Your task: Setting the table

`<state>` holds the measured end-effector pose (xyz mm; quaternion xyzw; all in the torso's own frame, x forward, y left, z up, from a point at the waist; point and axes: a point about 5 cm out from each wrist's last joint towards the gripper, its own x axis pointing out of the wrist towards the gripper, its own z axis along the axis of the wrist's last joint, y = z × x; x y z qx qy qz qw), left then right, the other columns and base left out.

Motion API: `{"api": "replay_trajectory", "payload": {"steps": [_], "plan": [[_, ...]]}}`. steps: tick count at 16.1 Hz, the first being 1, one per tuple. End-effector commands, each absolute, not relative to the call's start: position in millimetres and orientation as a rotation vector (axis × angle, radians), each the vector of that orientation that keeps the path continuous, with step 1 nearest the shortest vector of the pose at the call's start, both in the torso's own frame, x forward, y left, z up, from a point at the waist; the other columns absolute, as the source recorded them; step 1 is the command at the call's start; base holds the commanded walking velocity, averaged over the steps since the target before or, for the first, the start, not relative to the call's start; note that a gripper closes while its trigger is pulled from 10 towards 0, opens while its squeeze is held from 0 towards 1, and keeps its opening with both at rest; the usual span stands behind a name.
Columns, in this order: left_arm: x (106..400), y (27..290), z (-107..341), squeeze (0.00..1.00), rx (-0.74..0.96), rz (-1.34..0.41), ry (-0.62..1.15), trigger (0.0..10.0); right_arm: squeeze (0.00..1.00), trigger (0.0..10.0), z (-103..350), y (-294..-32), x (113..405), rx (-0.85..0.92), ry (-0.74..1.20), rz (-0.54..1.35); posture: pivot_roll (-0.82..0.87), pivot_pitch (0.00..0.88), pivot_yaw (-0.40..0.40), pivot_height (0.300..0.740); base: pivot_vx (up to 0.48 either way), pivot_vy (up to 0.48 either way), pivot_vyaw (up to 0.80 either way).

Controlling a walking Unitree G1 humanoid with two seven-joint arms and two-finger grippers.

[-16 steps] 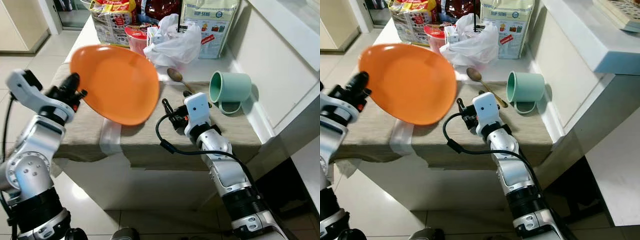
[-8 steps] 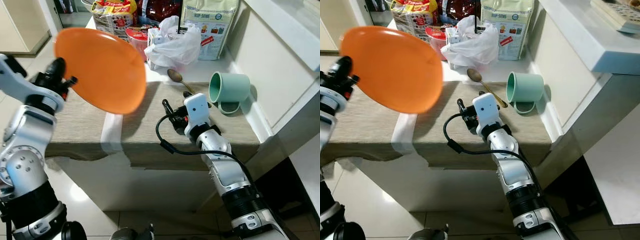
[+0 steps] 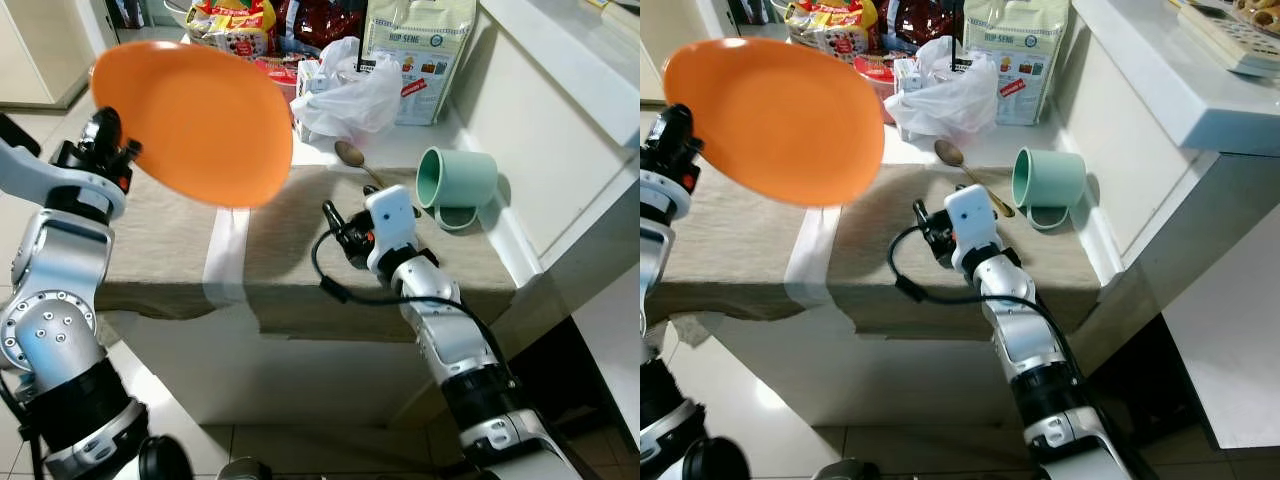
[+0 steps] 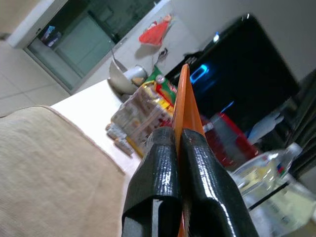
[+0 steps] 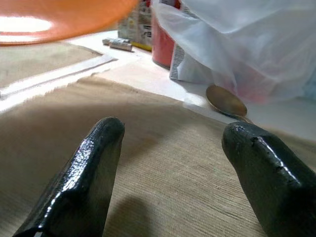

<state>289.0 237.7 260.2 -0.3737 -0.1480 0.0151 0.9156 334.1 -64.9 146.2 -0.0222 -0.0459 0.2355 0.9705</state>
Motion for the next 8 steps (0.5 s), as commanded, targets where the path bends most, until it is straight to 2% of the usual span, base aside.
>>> {"api": "replay_trajectory", "payload": {"steps": [1,8], "plan": [[286.1,235.0,276.6,0.00,-0.808,-0.004,-0.379,0.0,0.00,10.0,160.8,-65.9,339.9,0.057,-0.102,0.479,0.03,0.034,-0.046,0.740,0.000,0.000,0.00],[288.2,230.6,267.5,0.00,-0.851,-0.002,-0.334,0.0,0.00,10.0,199.0,-62.0,354.2,0.389,-0.084,0.524,0.03,0.016,-0.041,0.740,0.000,0.000,0.00]]}}
